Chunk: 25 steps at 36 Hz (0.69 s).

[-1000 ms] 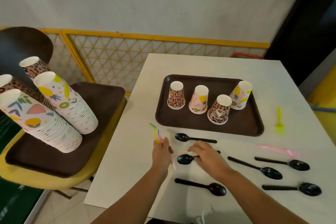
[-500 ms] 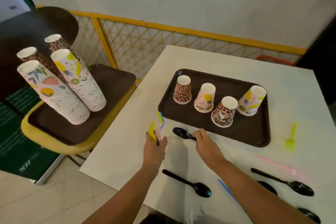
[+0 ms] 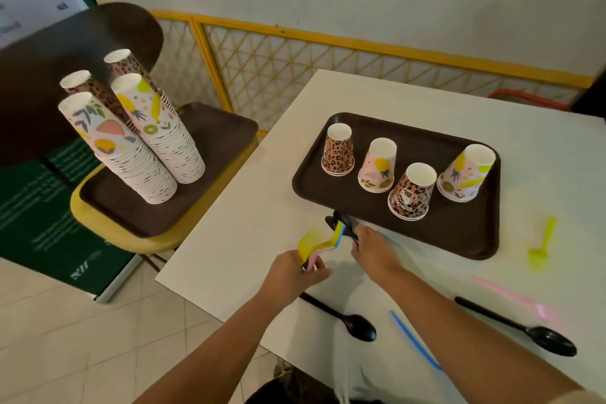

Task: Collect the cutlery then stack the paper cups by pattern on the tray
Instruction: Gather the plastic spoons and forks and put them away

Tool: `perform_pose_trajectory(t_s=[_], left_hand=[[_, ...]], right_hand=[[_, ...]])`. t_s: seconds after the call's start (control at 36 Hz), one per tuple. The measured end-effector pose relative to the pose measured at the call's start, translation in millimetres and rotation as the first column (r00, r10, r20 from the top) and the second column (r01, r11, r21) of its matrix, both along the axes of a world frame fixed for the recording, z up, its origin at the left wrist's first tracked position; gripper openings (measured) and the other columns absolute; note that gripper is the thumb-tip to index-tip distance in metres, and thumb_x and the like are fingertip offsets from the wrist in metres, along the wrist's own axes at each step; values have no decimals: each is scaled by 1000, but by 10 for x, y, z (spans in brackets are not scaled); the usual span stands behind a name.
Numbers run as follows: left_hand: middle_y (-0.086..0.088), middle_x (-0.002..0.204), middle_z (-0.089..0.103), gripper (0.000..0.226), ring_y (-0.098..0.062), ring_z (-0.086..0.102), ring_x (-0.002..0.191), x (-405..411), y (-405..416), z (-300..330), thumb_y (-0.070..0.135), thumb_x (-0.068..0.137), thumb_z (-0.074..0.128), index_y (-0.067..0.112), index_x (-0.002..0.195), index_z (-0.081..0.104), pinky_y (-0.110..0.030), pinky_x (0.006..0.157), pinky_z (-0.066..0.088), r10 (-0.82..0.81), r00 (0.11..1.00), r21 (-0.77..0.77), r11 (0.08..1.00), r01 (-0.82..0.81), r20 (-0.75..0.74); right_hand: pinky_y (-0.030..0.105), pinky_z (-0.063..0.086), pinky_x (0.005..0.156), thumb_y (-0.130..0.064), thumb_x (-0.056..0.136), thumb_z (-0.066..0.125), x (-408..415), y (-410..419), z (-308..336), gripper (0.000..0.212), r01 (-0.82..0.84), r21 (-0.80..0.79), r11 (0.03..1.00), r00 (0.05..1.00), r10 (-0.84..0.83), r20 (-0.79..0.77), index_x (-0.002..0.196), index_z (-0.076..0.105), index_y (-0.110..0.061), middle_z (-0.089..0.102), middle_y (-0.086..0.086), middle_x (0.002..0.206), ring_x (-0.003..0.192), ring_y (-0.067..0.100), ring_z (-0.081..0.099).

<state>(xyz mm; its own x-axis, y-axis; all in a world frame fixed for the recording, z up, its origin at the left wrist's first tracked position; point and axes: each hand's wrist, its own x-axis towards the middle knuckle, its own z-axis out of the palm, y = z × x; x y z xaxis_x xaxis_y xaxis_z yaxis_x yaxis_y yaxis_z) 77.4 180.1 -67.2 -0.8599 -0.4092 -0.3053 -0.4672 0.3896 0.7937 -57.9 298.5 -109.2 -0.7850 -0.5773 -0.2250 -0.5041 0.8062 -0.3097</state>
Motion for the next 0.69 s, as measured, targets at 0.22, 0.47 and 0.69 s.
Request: perform_pose_trajectory(t_s=[0.22, 0.47, 0.69], left_hand=[[12, 74, 58, 44, 1, 51, 67, -38, -52, -145, 44, 56, 84, 18, 88, 69, -13, 62, 38, -486, 857, -132, 851, 509, 171], [6, 119, 63, 90, -14, 58, 109, -253, -12, -236, 61, 39, 70, 28, 122, 56, -27, 88, 45, -748, 581, -219, 539, 814, 320], [13, 148, 40, 68, -9, 39, 134, -530, -39, -255, 45, 82, 68, 33, 142, 39, -14, 96, 28, -854, 411, -292, 325, 900, 317]], right_hand=[[36, 38, 81, -10, 92, 45, 38, 270, 192, 30, 189, -140, 972, 978, -174, 116, 120, 45, -1, 59, 21, 115, 106, 36, 55], [29, 31, 52, -24, 98, 28, 92, 583, 427, 32, 562, -306, 769, 821, -474, 317, 70, 39, -12, 47, 6, 64, 50, 17, 37], [34, 40, 66, -5, 93, 40, 294, 1004, 492, 8, 737, -384, 556, 668, -687, 286, 96, 47, -2, 61, 16, 88, 76, 30, 57]])
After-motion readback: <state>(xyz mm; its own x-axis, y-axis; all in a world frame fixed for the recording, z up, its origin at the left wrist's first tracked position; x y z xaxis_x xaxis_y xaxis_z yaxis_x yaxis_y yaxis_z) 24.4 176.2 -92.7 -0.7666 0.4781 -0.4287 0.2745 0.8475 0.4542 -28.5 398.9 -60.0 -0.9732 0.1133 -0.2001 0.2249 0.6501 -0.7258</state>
